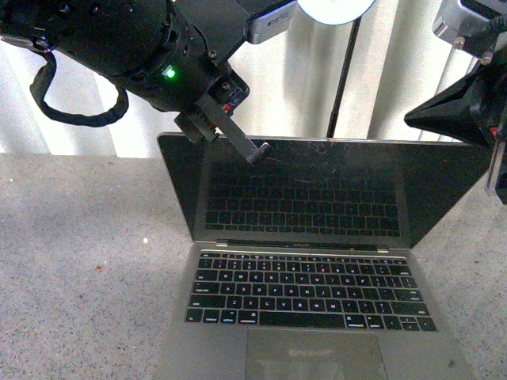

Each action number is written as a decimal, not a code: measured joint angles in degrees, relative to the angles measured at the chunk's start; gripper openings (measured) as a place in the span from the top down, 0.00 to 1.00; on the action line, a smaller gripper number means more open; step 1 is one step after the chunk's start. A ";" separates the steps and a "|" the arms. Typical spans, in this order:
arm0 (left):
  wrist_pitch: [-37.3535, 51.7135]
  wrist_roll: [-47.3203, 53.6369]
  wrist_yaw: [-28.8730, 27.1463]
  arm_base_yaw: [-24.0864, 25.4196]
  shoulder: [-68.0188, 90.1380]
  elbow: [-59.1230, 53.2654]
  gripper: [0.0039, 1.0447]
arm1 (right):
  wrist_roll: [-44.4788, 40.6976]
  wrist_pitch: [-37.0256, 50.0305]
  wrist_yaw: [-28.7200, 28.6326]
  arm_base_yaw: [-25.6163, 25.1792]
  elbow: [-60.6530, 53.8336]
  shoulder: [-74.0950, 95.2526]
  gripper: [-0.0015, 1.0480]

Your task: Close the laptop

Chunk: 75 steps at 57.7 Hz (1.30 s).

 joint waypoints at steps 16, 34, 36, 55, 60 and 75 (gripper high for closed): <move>-1.75 0.15 1.25 0.04 -0.15 -0.59 0.97 | -2.10 -1.42 -0.02 0.26 -1.38 -0.94 0.97; -2.95 -0.28 2.27 0.20 -1.64 -3.19 0.97 | -3.52 -3.06 0.57 1.31 -2.14 -1.09 0.97; -3.15 -0.39 2.62 0.20 -1.86 -3.50 0.97 | -3.63 -3.34 0.70 1.49 -2.21 -1.16 0.97; -2.99 -1.44 2.75 -0.09 -4.02 -7.39 0.97 | -4.46 -4.61 0.98 2.86 -3.61 -1.38 0.97; -2.62 -1.97 2.84 -0.31 -4.15 -8.41 0.97 | -4.85 -4.59 1.36 2.93 -4.35 -1.38 0.97; -1.90 -3.63 3.48 -1.03 -4.26 -10.08 0.97 | -5.88 -4.72 1.40 2.93 -5.84 -1.38 0.97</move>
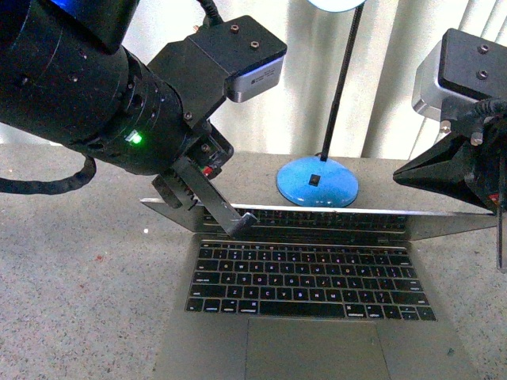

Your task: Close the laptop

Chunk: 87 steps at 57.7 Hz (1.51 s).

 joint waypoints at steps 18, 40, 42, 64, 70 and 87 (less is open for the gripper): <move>0.39 -1.46 1.03 -0.92 0.00 -1.14 0.97 | -1.38 -1.09 0.00 0.07 -2.25 0.00 0.97; 1.99 -2.75 1.22 -1.88 0.02 -3.67 0.97 | -2.19 -1.11 0.00 0.07 -3.61 0.00 0.97; 2.16 -2.86 1.25 -1.97 0.02 -3.89 0.97 | -2.36 -1.11 0.02 0.07 -3.72 0.00 0.97; 3.52 -3.89 2.08 -2.10 0.85 -5.22 0.97 | -2.95 -1.14 0.22 0.07 -4.09 0.17 0.97; 3.93 -4.26 2.27 -2.10 1.22 -5.55 0.97 | -2.99 -1.14 0.24 0.07 -4.13 0.39 0.97; 5.09 -4.50 2.64 -2.12 2.08 -6.43 0.97 | -3.21 -0.98 0.39 0.17 -5.09 1.33 0.97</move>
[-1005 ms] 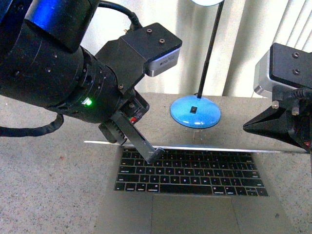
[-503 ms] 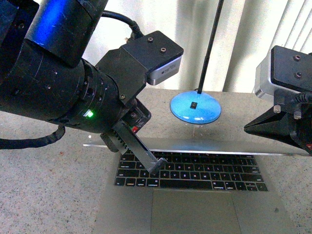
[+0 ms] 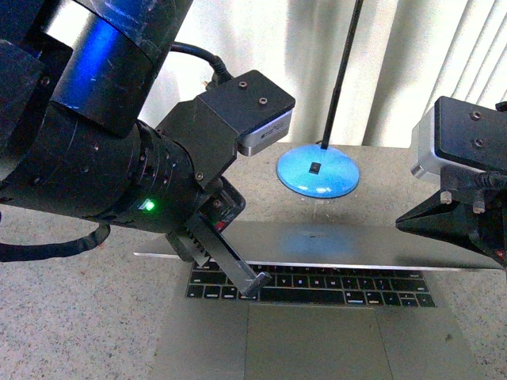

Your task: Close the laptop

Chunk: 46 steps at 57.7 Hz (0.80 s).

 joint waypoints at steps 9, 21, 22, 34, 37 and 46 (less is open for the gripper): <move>0.50 -0.17 0.13 0.00 0.42 -0.52 0.97 | 0.00 0.48 0.04 0.22 -0.50 0.39 0.97; 1.38 -0.46 0.39 0.02 0.81 -1.25 0.97 | 0.00 0.81 0.09 0.46 -0.96 0.74 0.97; 1.42 -0.46 0.42 0.02 0.81 -1.27 0.97 | -0.02 0.85 0.11 0.48 -0.98 0.77 0.97; 2.05 -0.85 1.03 0.00 1.22 -2.08 0.97 | -0.13 2.21 0.26 0.72 -2.14 1.53 0.97; 2.32 -0.85 1.07 0.00 1.42 -2.23 0.97 | -0.13 2.43 0.26 0.72 -2.40 1.68 0.97; 2.95 -0.87 1.09 0.02 1.92 -2.78 0.97 | -0.11 3.04 0.24 0.74 -2.82 2.16 0.97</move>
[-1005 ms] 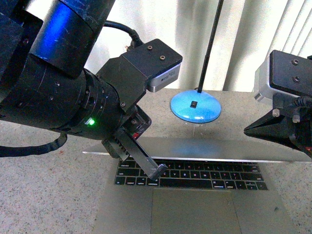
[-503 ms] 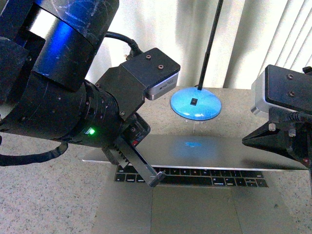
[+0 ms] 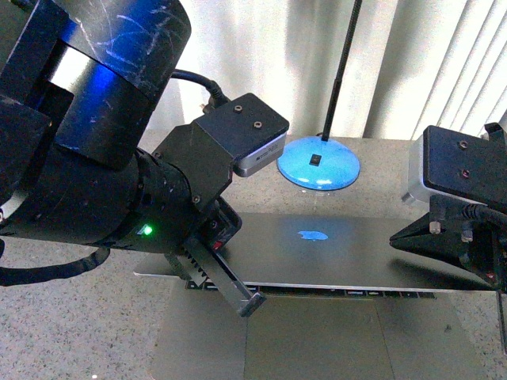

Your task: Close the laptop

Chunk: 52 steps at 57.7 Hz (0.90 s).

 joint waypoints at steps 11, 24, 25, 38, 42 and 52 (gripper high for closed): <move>0.72 -0.22 0.11 -0.02 0.63 -0.50 0.97 | 0.09 1.05 0.00 0.00 -0.55 0.70 0.97; 2.21 -0.63 0.50 -0.07 1.46 -1.46 0.97 | 0.44 3.58 0.07 0.07 -2.12 2.38 0.97; 2.45 -0.63 0.57 -0.07 1.60 -1.64 0.97 | 0.46 3.74 0.07 0.09 -2.23 2.47 0.97; 4.66 -1.01 1.09 -0.07 3.15 -3.54 0.97 | 1.42 7.26 0.52 0.83 -3.91 4.81 0.97; 5.55 -1.16 1.36 -0.04 3.74 -4.15 0.97 | 1.77 8.02 0.66 1.09 -4.13 5.40 0.97; 8.04 -2.03 1.84 0.04 5.46 -5.66 0.97 | 2.99 10.34 0.96 1.84 -4.68 7.39 0.97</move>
